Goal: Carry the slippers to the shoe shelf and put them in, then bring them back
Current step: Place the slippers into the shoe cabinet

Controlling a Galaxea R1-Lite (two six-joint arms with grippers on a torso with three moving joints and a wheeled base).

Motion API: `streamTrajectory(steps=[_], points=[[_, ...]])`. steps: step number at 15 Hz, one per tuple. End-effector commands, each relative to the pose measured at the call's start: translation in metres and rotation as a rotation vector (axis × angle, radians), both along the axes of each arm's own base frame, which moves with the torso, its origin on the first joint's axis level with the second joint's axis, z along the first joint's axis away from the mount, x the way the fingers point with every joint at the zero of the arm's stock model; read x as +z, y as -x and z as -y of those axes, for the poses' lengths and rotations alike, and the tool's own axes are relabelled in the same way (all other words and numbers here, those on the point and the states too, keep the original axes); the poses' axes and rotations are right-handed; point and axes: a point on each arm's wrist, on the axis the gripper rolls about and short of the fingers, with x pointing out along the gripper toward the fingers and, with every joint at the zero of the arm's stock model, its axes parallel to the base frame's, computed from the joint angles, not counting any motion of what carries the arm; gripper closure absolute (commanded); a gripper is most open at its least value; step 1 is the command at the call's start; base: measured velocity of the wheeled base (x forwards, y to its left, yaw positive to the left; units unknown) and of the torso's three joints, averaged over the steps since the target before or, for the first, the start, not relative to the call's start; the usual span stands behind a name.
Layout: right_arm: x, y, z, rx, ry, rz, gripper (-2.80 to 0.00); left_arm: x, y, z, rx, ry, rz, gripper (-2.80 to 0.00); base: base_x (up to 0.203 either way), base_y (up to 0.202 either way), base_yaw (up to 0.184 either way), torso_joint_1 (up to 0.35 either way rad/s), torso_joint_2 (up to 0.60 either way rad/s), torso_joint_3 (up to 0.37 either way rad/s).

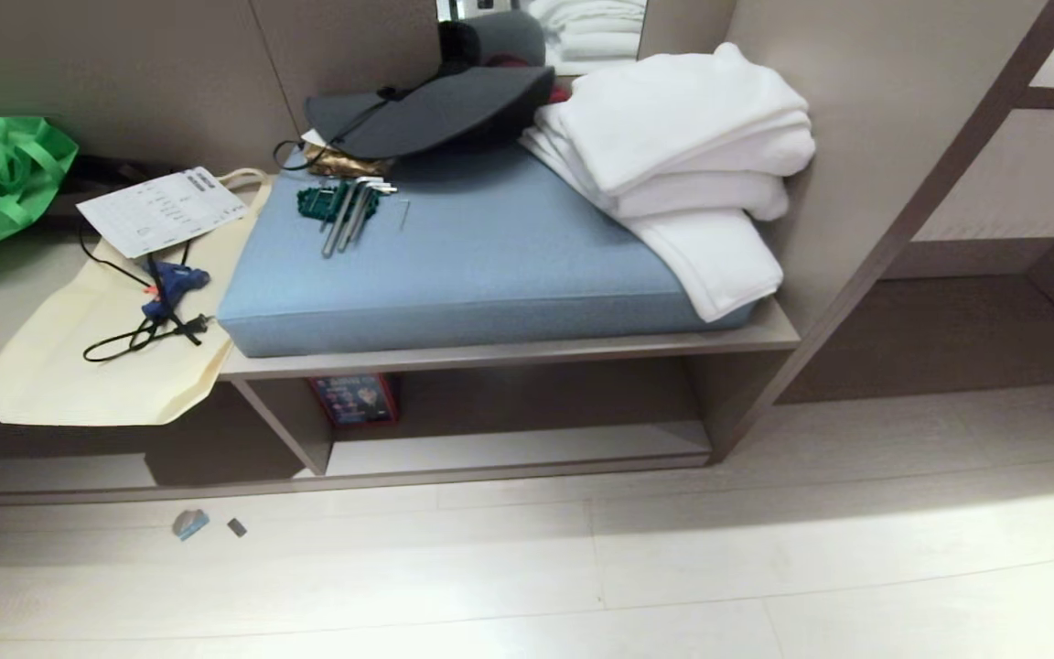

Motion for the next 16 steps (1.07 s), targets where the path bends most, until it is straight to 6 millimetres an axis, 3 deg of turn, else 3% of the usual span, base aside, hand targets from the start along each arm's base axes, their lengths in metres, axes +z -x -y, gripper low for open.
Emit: streamTrajectory(steps=[1,16], points=[[-0.0003,-0.0001,0.0,0.0,0.0,-0.001,0.0,0.0,0.0,0.0,0.001,0.0,0.0,0.0,0.0,0.0,0.0,0.008,0.0,-0.193],[-0.0004,-0.0001,0.0,0.001,0.0,-0.001,0.0,0.0,0.0,0.0,0.001,0.002,0.0,0.0,0.0,0.0,0.0,0.001,0.0,-0.199]])
